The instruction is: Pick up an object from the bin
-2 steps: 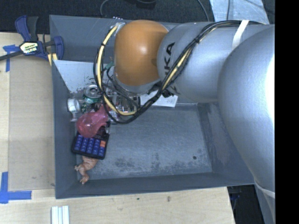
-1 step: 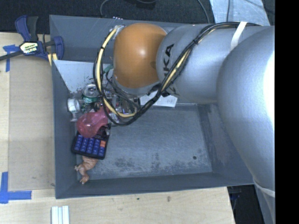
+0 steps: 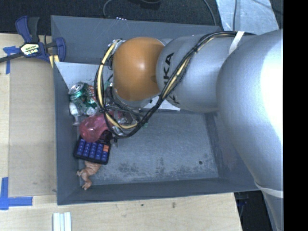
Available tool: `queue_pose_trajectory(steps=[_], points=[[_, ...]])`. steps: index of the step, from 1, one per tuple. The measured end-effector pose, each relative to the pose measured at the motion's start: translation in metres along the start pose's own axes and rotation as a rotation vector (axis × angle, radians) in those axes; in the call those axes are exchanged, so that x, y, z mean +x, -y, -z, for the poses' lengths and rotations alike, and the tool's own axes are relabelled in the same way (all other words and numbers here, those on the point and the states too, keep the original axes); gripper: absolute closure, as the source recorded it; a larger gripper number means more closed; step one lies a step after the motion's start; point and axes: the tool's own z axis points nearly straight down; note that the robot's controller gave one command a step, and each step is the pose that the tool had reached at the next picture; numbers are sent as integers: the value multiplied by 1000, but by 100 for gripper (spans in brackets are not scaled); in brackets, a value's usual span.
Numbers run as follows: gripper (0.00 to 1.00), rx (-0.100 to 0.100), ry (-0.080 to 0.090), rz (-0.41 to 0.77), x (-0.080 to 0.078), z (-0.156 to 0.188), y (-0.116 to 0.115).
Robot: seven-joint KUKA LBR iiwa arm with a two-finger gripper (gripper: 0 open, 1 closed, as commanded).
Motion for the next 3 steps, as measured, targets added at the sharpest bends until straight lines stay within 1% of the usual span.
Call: queue_pose_trajectory(steps=[1, 2, 3], points=[[0, 0, -1, 172, 3, -35, 4], [100, 10, 7, 492, -9, -40, 1], [100, 9, 6, 491, -9, -40, 1]])
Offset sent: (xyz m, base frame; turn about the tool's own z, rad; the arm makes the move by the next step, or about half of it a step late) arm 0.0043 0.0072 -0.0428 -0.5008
